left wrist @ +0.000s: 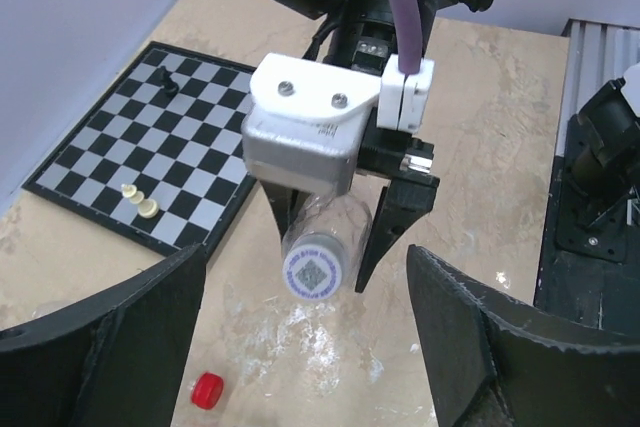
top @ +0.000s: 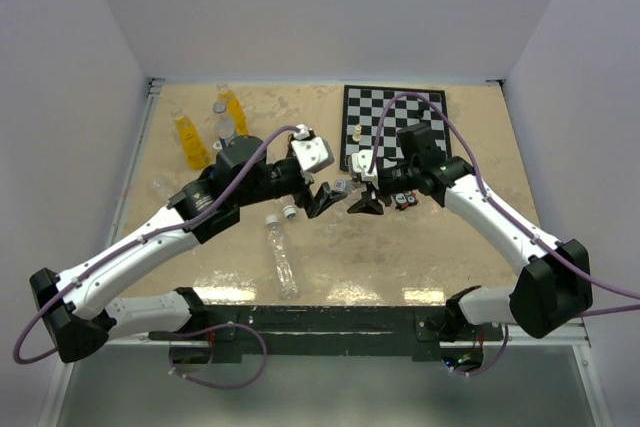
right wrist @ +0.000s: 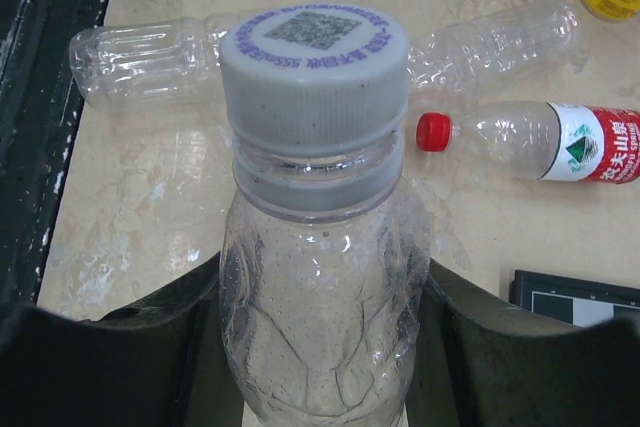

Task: Unscrew the bottle caps
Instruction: Unscrew the bottle cap at the center of the board.

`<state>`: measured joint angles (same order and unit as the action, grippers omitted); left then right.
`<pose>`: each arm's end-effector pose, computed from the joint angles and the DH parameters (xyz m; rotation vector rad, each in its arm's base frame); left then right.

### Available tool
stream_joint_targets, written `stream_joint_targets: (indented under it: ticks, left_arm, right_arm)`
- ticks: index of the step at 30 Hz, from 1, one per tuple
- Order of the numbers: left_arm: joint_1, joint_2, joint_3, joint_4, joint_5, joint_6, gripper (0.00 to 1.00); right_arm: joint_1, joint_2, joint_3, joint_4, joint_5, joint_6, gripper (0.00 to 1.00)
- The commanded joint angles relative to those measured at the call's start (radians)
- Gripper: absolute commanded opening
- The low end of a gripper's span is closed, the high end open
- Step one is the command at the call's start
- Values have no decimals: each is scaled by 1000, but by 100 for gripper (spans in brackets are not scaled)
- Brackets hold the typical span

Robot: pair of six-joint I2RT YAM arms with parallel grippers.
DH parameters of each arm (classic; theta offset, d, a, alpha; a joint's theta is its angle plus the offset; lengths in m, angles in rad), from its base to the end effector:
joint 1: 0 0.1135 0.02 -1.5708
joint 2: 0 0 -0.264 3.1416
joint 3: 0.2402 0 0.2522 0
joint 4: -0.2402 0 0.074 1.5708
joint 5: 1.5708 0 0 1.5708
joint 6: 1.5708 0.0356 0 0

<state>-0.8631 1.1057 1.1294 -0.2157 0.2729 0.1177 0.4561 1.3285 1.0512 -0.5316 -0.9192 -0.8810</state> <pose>0.1561 -0.1972 0.3946 1.0335 1.5006 -0.7750 0.2341 0.1464 0.2913 -1.6225 1.3849 0.8357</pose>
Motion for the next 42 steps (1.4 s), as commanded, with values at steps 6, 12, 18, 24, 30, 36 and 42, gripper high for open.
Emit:
stream_joint_targets:
  ticks: [6, 12, 18, 24, 30, 36, 42]
  left_arm:
    - [4, 111, 104, -59, 106, 141, 67]
    - [4, 125, 99, -85, 94, 180, 56]
    - [4, 146, 109, -100, 114, 192, 46]
    - [4, 166, 115, -117, 127, 203, 45]
    - [4, 175, 124, -119, 120, 194, 0]
    - [27, 143, 90, -91, 28, -10, 0]
    - [53, 19, -101, 18, -182, -673, 0]
  right_arm:
    - [4, -14, 47, -14, 10, -24, 5]
    - [6, -11, 47, -19, 3, -32, 5]
    - [7, -11, 49, -25, 0, -38, 5]
    - [9, -9, 50, -30, -3, -42, 5]
    - [9, -11, 50, -33, -4, -46, 4]
    - [10, -14, 49, 8, 25, -3, 2]
    - [9, -18, 29, 133, 117, 151, 0]
